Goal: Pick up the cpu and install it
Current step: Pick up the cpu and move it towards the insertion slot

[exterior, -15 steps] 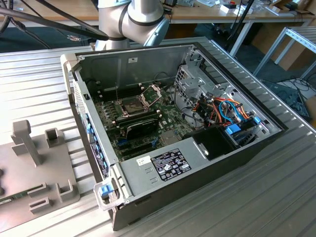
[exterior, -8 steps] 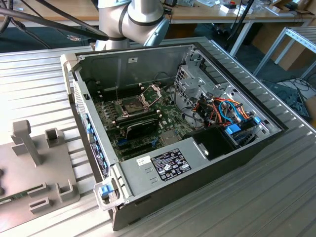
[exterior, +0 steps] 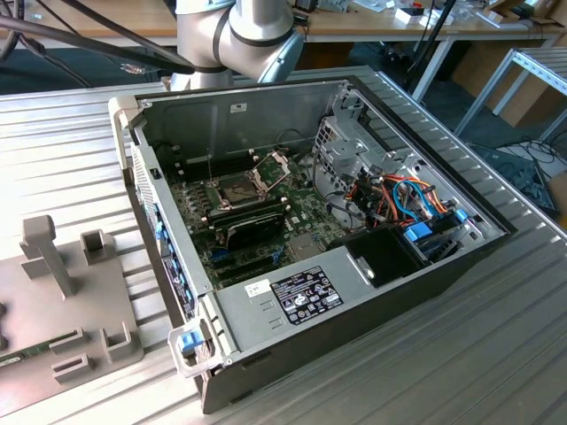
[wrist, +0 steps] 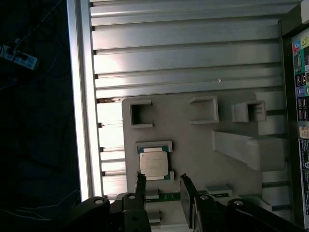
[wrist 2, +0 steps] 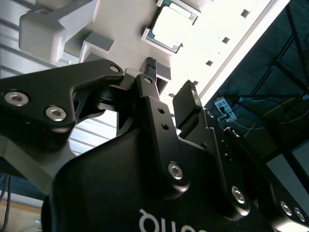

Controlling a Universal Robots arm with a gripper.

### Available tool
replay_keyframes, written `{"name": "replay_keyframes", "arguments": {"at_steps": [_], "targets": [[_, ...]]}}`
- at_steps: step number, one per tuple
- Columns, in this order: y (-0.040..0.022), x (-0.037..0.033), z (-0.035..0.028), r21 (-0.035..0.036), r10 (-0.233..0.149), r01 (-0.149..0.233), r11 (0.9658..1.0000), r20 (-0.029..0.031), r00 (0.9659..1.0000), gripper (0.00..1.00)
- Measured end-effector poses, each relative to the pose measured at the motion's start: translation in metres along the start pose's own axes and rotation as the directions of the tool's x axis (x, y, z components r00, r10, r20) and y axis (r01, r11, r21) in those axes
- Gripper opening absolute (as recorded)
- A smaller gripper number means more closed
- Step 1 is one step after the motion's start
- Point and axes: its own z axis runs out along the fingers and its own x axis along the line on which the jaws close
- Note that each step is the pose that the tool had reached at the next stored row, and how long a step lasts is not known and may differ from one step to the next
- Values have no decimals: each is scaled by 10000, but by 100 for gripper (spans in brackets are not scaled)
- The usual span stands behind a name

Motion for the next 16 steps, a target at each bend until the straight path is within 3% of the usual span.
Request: {"name": "replay_keyframes", "arguments": {"at_steps": [9, 16], "targets": [[-1, 0, 23, -6, 0, 0, 10000, 1, 10000, 42], [-3, 0, 79, -6, -1, 1, 10000, 0, 10000, 42]]}}
